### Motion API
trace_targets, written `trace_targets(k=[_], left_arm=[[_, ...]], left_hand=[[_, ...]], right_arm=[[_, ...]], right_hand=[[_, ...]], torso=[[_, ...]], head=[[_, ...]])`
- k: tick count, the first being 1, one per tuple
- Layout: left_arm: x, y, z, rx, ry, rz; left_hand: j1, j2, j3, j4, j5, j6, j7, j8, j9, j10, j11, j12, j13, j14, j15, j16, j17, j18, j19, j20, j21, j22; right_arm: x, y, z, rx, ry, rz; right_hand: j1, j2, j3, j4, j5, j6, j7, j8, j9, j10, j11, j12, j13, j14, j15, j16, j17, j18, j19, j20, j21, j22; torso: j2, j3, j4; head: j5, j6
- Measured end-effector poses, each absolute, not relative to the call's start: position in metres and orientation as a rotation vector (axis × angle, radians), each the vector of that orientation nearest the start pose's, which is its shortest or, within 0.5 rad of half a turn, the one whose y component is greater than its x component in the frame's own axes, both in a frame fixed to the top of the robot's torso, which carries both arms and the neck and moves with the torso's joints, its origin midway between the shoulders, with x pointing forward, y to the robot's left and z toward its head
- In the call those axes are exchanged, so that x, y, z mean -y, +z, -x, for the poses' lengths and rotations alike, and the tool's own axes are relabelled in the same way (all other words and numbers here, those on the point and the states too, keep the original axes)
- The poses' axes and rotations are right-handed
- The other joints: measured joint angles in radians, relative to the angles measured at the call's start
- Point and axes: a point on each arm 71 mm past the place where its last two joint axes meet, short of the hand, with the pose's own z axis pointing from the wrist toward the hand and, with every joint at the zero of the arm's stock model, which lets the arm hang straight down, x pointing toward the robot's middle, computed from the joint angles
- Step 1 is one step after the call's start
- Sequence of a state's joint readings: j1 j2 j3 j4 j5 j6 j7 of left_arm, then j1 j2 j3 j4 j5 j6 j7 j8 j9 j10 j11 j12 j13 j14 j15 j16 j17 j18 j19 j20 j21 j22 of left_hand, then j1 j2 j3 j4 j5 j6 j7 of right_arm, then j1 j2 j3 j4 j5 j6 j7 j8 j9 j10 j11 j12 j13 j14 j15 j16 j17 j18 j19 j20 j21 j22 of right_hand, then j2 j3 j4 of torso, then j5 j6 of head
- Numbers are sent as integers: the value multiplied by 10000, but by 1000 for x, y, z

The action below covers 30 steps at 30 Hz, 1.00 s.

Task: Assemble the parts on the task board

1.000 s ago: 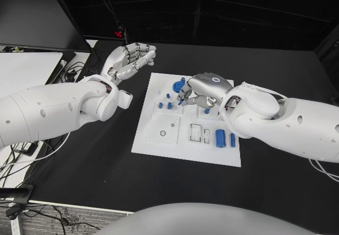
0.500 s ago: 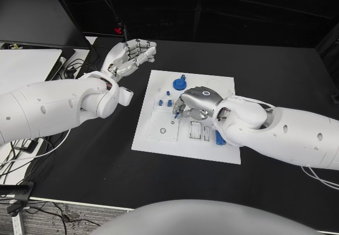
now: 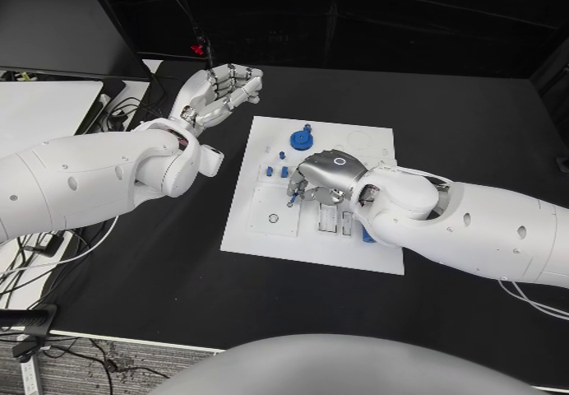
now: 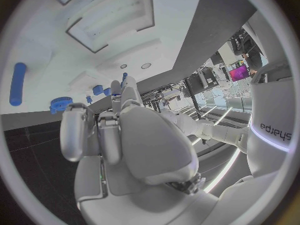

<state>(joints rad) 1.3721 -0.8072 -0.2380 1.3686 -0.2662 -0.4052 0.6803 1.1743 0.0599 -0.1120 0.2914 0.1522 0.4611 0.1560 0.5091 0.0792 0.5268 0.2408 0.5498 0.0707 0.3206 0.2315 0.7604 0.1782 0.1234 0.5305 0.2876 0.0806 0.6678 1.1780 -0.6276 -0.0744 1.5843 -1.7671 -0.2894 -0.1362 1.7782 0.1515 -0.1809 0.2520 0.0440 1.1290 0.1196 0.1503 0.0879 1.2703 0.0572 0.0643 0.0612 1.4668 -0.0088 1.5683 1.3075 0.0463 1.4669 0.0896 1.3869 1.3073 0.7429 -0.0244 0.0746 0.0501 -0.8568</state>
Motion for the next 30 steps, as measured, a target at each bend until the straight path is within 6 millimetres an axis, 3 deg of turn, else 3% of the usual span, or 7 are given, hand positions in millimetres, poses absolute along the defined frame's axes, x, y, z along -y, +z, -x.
trace_targets(k=[30], left_arm=[[-238,-145,-517,-12356,-14009,5336]], left_hand=[[0,0,-11,12,0,0,0,4,-5,-35,35,39,-10,0,0,40,-32,0,0,0,0,-14]], right_arm=[[65,-197,-446,-15351,7370,6010]], right_hand=[[-2,-2,54,3,-6,-57,-13,-87,-22,-38,38,0,-1,0,0,0,0,0,0,0,-60,0]], torso=[[-1,2,-6]], head=[[-68,-160]])
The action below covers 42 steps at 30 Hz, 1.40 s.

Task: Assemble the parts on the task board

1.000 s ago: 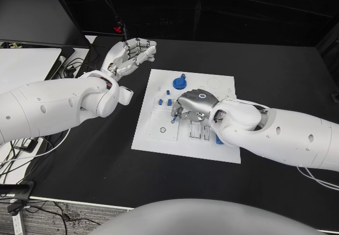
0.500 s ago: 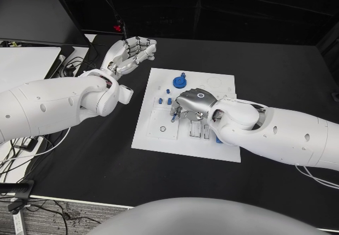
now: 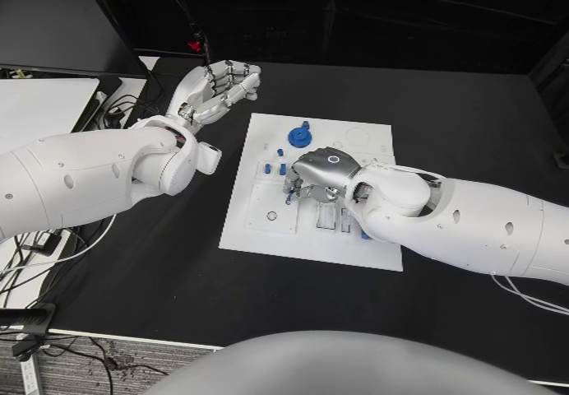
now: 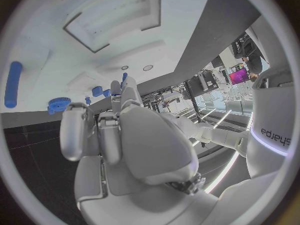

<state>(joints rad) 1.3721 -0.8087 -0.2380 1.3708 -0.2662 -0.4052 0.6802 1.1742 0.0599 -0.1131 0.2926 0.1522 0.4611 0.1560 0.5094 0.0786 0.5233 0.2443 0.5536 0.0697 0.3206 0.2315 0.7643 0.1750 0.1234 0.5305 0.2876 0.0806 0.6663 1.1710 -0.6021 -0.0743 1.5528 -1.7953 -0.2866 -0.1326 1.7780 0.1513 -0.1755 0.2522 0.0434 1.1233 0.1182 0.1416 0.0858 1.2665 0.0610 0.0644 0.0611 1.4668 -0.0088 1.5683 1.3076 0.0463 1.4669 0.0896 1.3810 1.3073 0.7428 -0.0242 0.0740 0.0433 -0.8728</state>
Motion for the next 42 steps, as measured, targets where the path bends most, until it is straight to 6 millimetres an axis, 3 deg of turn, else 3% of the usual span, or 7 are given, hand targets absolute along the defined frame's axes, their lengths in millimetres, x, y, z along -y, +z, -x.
trace_targets(k=[42], left_arm=[[-239,-145,-516,-12354,-14010,5352]], left_hand=[[53,53,-28,-28,0,-36,36,41,-12,-1,1,-1,1,0,0,0,-27,0,0,0,0,-8]], right_arm=[[62,-205,-448,-15614,7244,6154]], right_hand=[[-1,-1,25,-32,7,-19,50,-7,-15,-70,69,0,0,0,0,0,0,0,0,0,-35,0]], torso=[[-7,-3,9]], head=[[-21,0]])
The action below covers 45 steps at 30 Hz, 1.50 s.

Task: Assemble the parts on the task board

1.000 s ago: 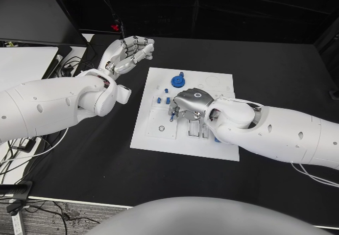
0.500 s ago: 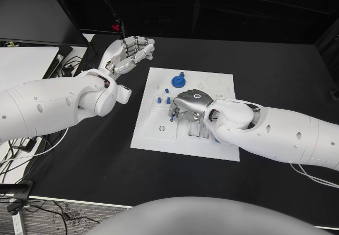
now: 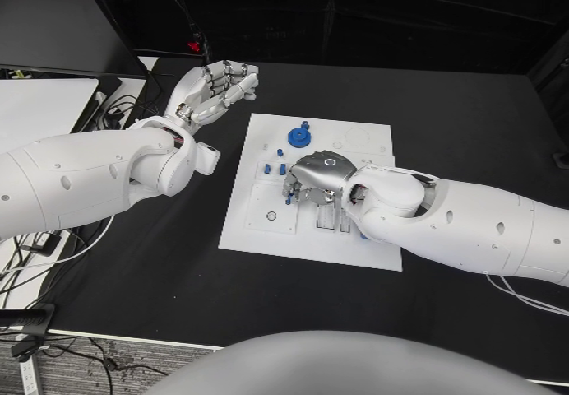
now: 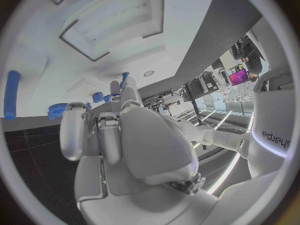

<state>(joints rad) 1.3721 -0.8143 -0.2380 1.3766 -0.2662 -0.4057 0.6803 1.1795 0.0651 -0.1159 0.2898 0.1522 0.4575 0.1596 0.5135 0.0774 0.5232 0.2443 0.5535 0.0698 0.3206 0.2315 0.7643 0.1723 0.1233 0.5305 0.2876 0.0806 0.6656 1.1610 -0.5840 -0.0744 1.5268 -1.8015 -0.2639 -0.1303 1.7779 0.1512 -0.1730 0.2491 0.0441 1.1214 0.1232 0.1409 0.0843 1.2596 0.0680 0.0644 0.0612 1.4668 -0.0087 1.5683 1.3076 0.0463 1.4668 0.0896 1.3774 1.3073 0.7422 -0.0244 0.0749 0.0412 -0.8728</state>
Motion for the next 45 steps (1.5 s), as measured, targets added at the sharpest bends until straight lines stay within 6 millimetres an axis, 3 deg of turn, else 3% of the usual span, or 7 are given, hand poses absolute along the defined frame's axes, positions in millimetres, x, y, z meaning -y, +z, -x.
trace_targets(k=[26,32,36,45], left_arm=[[-239,-145,-516,-12355,-14014,5350],[-239,-145,-516,-12355,-14015,5350],[-239,-145,-516,-12356,-14015,5351],[-239,-145,-516,-12355,-14013,5351]], left_hand=[[-1,0,0,0,39,1,-1,-1,1,0,0,51,1,0,0,41,-26,0,0,0,0,1],[-1,-1,-23,24,39,1,-1,-1,1,0,0,51,1,0,0,41,-25,0,0,0,0,-8],[-1,0,-23,24,39,1,-1,-1,2,0,0,51,1,0,0,41,-25,0,0,0,0,-7],[-1,0,-23,24,38,1,-1,-1,2,0,0,51,1,0,0,41,-25,0,0,0,0,-7]], right_arm=[[57,-206,-446,-15686,7212,6427],[55,-207,-446,-15763,7194,6493],[55,-207,-445,-15811,7174,6524],[54,-207,-445,-15849,7178,6548]], right_hand=[[0,0,32,32,-5,-80,22,-61,-6,-131,50,0,-7,0,0,0,0,0,-36,36,-98,0],[-2,2,59,59,-4,-392,40,-268,-77,-657,142,-38,-21,-21,94,8,18,-1,1,73,-156,0],[-174,-169,-28,148,-2,-751,-31,-502,-162,-1065,304,-39,-22,-37,215,2,5,0,-1,145,-306,0],[-492,-487,-191,310,-3,-1435,-78,-783,-208,-1347,414,-38,-13,0,321,2,5,0,-23,238,-487,0]], torso=[[4,2,-8],[4,1,-8],[4,0,-7],[4,0,-8]], head=[[-10,0],[-3,0],[7,0],[9,0]])
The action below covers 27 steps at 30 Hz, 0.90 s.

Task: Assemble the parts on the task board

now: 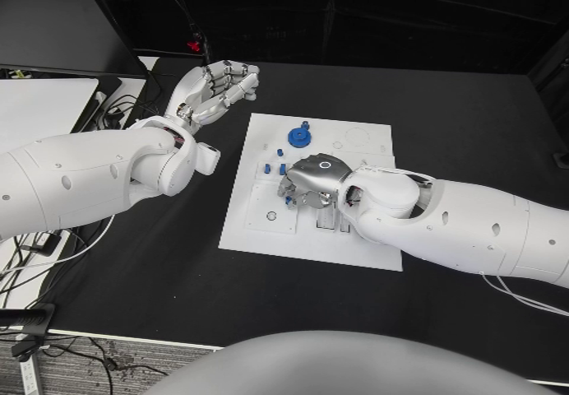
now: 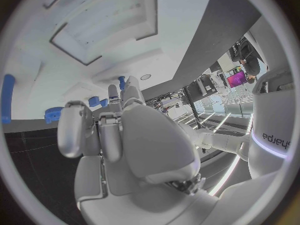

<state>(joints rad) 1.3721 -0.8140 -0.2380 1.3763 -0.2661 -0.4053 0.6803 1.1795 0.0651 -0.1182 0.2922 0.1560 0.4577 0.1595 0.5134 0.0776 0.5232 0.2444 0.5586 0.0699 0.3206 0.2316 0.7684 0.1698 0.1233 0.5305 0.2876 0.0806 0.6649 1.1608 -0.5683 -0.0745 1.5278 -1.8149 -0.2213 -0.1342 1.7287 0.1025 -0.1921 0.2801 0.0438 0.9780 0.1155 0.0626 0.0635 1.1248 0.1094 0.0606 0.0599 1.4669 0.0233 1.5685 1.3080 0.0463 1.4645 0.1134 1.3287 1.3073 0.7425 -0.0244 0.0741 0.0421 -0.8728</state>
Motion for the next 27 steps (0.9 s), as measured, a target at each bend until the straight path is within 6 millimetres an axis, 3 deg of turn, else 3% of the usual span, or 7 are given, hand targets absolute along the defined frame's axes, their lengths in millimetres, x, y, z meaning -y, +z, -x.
trace_targets(k=[8,13,21,27], left_arm=[[-239,-145,-516,-12354,-14008,5352],[-240,-145,-516,-12354,-14004,5354],[-241,-145,-517,-12342,-13959,5360],[-241,-145,-517,-12343,-13962,5353]], left_hand=[[39,39,0,0,0,-37,-37,39,-12,0,0,0,-9,0,0,0,-21,0,0,0,0,0],[40,39,0,0,0,-37,-37,39,-12,0,0,0,-9,0,0,0,-20,0,0,0,0,1],[40,39,0,0,0,-37,-37,39,-11,0,0,0,-8,0,0,0,-20,0,0,0,0,1],[39,39,0,0,0,-37,-37,38,-11,0,0,0,-8,0,0,0,-20,0,0,0,0,1]], right_arm=[[57,-206,-445,-15760,7290,6359],[64,-203,-445,-15460,7708,5801],[95,-186,-443,-14765,9002,3890],[126,-159,-449,-14305,9502,2901]], right_hand=[[-244,-168,-70,5,0,-334,-2,0,1,-252,38,0,3,0,0,0,0,0,23,52,-105,0],[-478,-266,-144,14,0,-500,158,0,15,-419,62,1,9,-3,3,0,0,1,-8,90,-210,0],[-1064,-350,-212,8,0,-1015,672,1,22,-927,176,1,24,-20,92,0,0,0,10,179,-512,0],[-1063,-351,-100,-103,0,-855,804,99,84,-1000,250,1,35,-17,198,0,0,-1,-13,231,-363,0]], torso=[[3,2,-2],[4,6,-4],[-15,-4,-4],[-25,-15,-5]], head=[[-12,0],[-35,0],[-122,0],[-241,0]])
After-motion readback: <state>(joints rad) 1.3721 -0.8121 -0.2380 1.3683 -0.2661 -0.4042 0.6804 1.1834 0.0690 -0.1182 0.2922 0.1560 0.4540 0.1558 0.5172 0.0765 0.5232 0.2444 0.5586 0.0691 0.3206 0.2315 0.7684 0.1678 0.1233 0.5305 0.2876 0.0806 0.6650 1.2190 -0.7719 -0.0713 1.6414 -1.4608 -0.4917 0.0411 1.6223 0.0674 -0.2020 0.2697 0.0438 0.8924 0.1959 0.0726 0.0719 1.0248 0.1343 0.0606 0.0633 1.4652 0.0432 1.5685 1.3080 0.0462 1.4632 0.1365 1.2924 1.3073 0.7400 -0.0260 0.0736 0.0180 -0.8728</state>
